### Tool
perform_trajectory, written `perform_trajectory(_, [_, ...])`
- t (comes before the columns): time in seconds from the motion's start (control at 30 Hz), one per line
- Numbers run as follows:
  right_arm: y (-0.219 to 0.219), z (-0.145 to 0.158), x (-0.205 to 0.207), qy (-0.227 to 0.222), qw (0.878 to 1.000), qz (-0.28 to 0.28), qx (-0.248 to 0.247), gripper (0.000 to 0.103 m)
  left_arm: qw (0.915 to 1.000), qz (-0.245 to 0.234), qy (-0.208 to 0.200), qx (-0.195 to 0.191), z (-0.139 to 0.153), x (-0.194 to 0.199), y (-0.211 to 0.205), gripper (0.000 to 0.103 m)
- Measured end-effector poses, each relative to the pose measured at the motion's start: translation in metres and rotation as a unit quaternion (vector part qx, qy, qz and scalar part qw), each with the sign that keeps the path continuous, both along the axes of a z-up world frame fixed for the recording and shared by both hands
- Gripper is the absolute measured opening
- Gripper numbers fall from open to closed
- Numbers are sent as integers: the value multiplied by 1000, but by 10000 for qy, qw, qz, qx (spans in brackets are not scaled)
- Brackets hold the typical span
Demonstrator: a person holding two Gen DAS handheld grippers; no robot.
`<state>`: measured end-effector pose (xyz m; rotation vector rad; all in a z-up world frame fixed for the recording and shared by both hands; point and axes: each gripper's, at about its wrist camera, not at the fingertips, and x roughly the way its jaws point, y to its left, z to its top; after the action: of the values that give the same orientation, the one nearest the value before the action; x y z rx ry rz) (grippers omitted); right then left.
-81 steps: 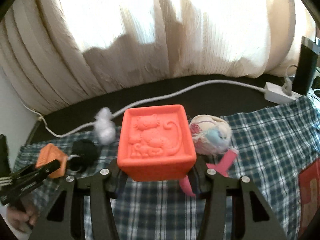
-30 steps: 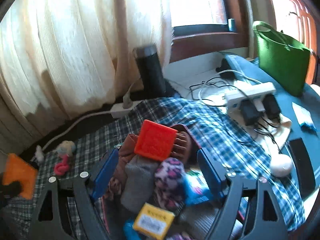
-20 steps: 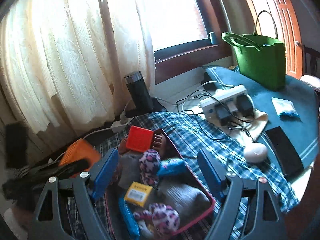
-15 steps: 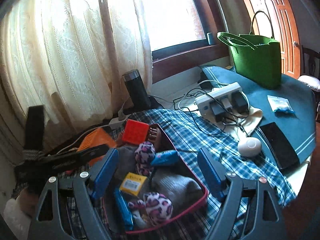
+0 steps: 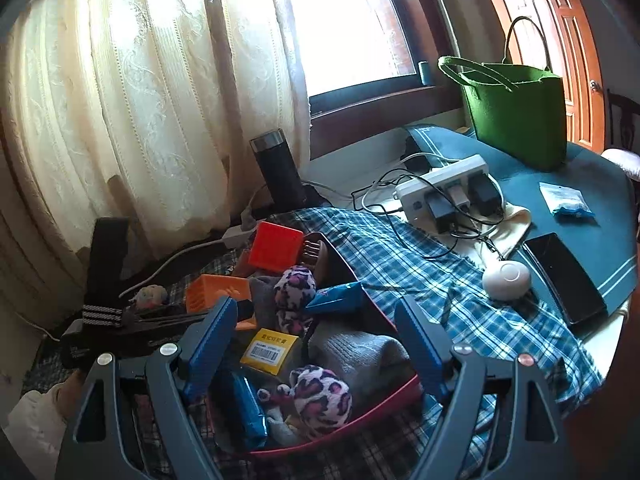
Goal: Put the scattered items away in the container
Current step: 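Carry both orange cubes over the red tin and open both grippers, then grasp the black sock with the left gripper while the right grasps the pink knotted tube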
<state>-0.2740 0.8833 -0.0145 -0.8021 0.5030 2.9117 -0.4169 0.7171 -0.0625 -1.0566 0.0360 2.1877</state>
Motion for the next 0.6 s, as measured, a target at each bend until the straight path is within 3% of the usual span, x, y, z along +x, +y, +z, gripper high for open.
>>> perform_trajectory(0.33, [-19,5,4,96,9999,58,-106,84,9983,235,444,309,38,13,-42,82])
perform_trajectory(0.6, [-72,9,-8,126,9980,610,-103,84,9925,1106,468,236,38,5,-126,82])
